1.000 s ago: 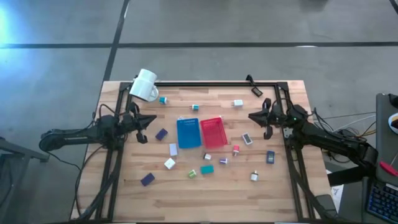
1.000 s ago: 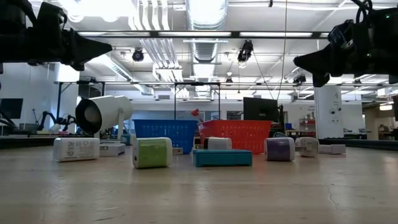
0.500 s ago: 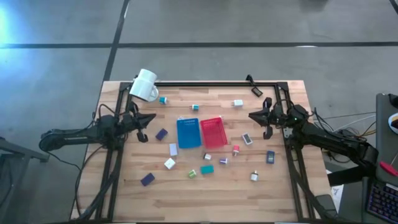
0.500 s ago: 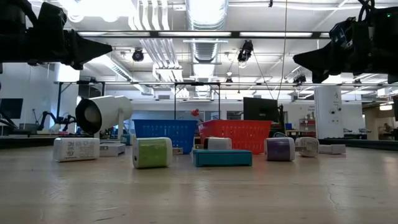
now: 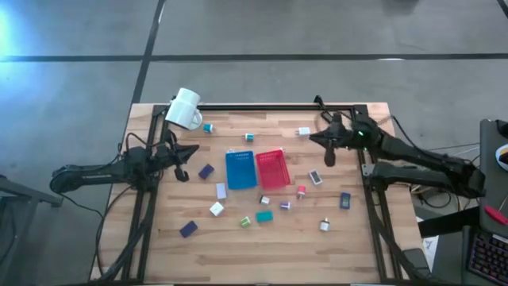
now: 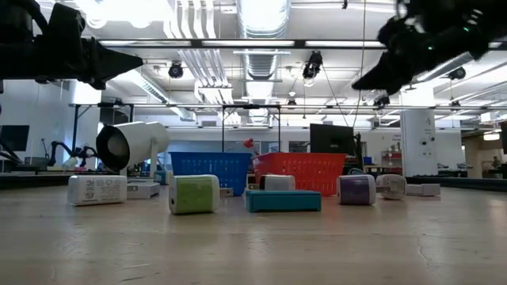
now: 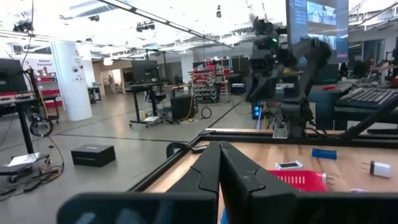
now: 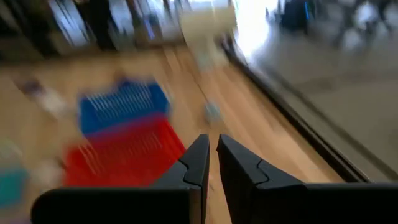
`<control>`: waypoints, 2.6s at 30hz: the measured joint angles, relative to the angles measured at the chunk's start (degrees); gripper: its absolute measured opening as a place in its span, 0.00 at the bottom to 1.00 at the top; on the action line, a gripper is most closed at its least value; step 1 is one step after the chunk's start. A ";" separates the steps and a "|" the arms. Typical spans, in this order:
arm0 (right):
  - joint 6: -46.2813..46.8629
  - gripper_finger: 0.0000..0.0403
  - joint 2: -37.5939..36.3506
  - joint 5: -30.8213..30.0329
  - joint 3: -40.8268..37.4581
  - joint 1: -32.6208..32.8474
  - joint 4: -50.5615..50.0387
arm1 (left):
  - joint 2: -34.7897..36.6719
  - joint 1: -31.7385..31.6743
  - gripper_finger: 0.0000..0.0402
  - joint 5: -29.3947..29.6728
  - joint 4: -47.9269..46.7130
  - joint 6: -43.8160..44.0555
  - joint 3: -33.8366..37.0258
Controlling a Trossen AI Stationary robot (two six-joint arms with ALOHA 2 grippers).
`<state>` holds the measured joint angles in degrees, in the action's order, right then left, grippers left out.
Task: Pick & Place Office items
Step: Put the top white charger adapter into the red bin
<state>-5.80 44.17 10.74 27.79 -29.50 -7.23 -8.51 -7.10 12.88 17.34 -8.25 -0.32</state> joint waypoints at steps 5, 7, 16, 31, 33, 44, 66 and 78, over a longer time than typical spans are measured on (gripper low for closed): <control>-10.03 0.08 12.52 -5.41 12.90 0.14 -17.42 | 0.00 -0.02 0.02 0.00 -0.20 -0.96 0.00; -12.40 0.09 17.59 -6.68 17.58 0.04 -22.63 | 0.00 -0.02 0.02 0.00 -0.20 -0.81 0.00; -20.52 0.30 37.44 -8.57 33.30 0.05 -38.18 | 0.00 -0.02 0.02 -0.02 -0.22 -0.05 0.00; -32.23 0.69 53.41 -14.60 40.83 -7.63 -40.35 | 0.00 0.00 0.02 -0.04 -0.69 0.11 0.00; -33.36 0.70 54.73 -14.02 40.62 -9.29 -39.92 | 0.02 -0.01 0.02 -0.04 -0.89 0.11 0.00; -36.25 0.73 60.13 -13.35 40.30 -11.16 -35.66 | 0.02 -0.01 0.02 -0.02 -1.29 -0.25 0.00; -36.16 0.38 64.28 -13.33 40.17 -11.49 -34.46 | -0.11 0.00 0.02 0.06 -1.57 -0.29 0.00; -29.81 0.38 53.67 -1.78 37.63 -11.72 -33.59 | -0.11 -0.01 0.02 0.20 -1.77 0.43 0.00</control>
<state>-35.61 97.83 8.96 65.42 -41.22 -40.82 -8.62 -7.11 13.09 15.57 -7.82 -0.32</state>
